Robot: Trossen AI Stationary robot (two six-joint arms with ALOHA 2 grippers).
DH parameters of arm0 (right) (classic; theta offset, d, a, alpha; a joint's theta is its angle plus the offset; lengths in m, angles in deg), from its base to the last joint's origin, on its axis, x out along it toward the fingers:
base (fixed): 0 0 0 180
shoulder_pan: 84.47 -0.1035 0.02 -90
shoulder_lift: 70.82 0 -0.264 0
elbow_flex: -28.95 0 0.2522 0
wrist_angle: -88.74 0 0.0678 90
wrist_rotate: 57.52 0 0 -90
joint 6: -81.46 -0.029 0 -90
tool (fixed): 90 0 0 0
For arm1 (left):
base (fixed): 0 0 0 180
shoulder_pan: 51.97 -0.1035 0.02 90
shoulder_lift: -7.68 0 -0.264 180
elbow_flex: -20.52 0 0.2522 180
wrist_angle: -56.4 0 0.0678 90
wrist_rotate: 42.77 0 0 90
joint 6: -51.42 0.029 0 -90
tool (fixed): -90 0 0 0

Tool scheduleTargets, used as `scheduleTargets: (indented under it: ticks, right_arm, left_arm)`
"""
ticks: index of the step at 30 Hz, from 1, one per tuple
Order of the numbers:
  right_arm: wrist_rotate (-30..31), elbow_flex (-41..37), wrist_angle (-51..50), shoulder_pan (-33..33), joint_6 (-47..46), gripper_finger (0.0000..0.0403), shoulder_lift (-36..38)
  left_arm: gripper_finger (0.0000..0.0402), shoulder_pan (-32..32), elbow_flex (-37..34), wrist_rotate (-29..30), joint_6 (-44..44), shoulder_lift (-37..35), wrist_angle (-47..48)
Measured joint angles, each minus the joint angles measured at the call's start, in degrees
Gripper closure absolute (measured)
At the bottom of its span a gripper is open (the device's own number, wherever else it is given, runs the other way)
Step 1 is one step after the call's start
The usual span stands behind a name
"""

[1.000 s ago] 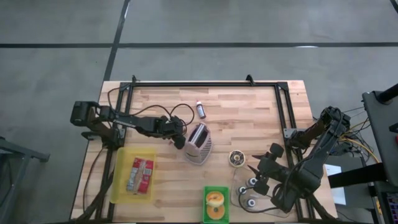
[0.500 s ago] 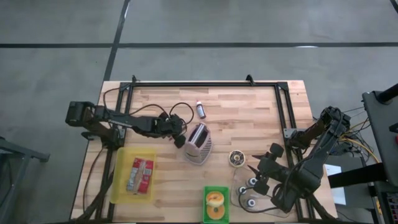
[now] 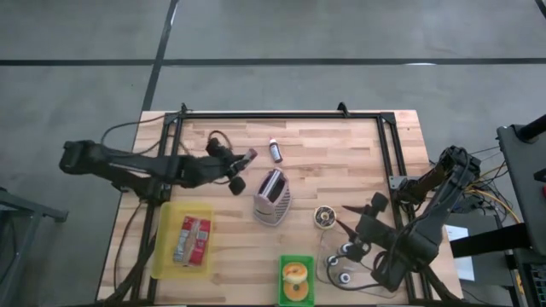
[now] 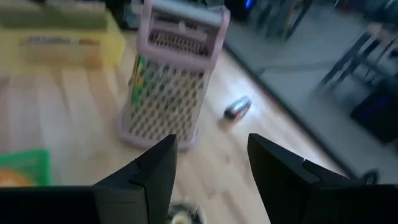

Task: Pick & Place Food Item
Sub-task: Put the red food coloring bottle into the transparent bin

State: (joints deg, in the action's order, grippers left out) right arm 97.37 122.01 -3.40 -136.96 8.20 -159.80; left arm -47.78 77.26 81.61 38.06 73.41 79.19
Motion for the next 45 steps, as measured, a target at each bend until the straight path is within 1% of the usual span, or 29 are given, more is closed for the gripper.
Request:
scheduleTargets:
  ticks: [4, 10, 13, 16, 21, 24, 27, 30, 33, 35, 38, 41, 43, 45]
  right_arm:
    - [8.4, -1.88, 1.22, 0.0, 1.47, 0.0209, -0.01]
    - [17.76, -4.95, 1.46, 0.02, 1.49, 0.0209, -0.01]
    - [18.44, -4.92, 1.61, 0.59, 3.3, 0.0209, -0.01]
    - [15.73, -3.51, 1.95, 1.48, 7.35, 0.0209, 0.01]
    - [14.31, -0.85, 4.5, 3.23, 14.87, 0.0209, 0.01]
    - [13.7, 0.05, 7.99, 4.53, 20.22, 0.0209, 0.13]
    - [11.8, 0.15, 14.11, 6.42, 27.13, 0.0209, 0.48]
    - [7.53, 0.07, 23.4, 8.58, 37.51, 0.0209, 0.6]
    - [1.16, -0.48, 37.84, 10.8, 52.15, 0.0209, 0.65]
    - [-4.18, -1.02, 48.19, 12.34, 61.66, 0.0209, 0.67]
    - [-12.78, -2.14, 60.74, 14.74, 72.1, 0.0209, 0.74]
    - [-18.48, -3.9, 67.25, 17.19, 76.92, 0.0209, 0.76]
    - [-20.1, -5.04, 68.36, 18.76, 77.82, 0.0209, 0.76]
    - [-21.21, -6.05, 69.31, 20.23, 77.88, 0.0209, 0.76]
  left_arm:
    - [0.0355, 2.45, -0.04, 0.6, 7.36, -3.85, -6.03]
    - [0.0356, 4.78, 0.95, -0.74, 13.13, -5.15, -7.19]
    - [0.0356, 5.32, 1.44, -2.19, 14.71, -4.79, -5.97]
    - [0.0356, 5.79, 2.43, -2.43, 15.36, -4.37, -3.79]
    - [0.0356, 6.39, 6.18, -2.44, 19.09, -3.2, -1.77]
    - [0.0357, 7.11, 9.61, -2.41, 21.05, -2.14, 1.4]
    - [0.0357, 8.42, 13.1, -2.16, 22.57, -0.51, 4.11]
    - [0.0357, 10.35, 16.25, -2.15, 24.74, 1.77, 5.54]
    - [0.0357, 12.8, 18.71, -1.95, 27.63, 4.46, 6.68]
    - [0.0357, 14.33, 19.97, -1.2, 28.17, 6.33, 7.79]
    - [0.0357, 16.67, 21.51, 0.04, 28.17, 8.36, 9.84]
    - [0.0357, 19.57, 21.87, 3.02, 28.15, 9.58, 10.83]
    - [0.0357, 21.47, 21.9, 4.54, 28.19, 9.78, 11.2]
    - [0.0357, 23.1, 21.92, 4.63, 28.18, 9.57, 11.26]
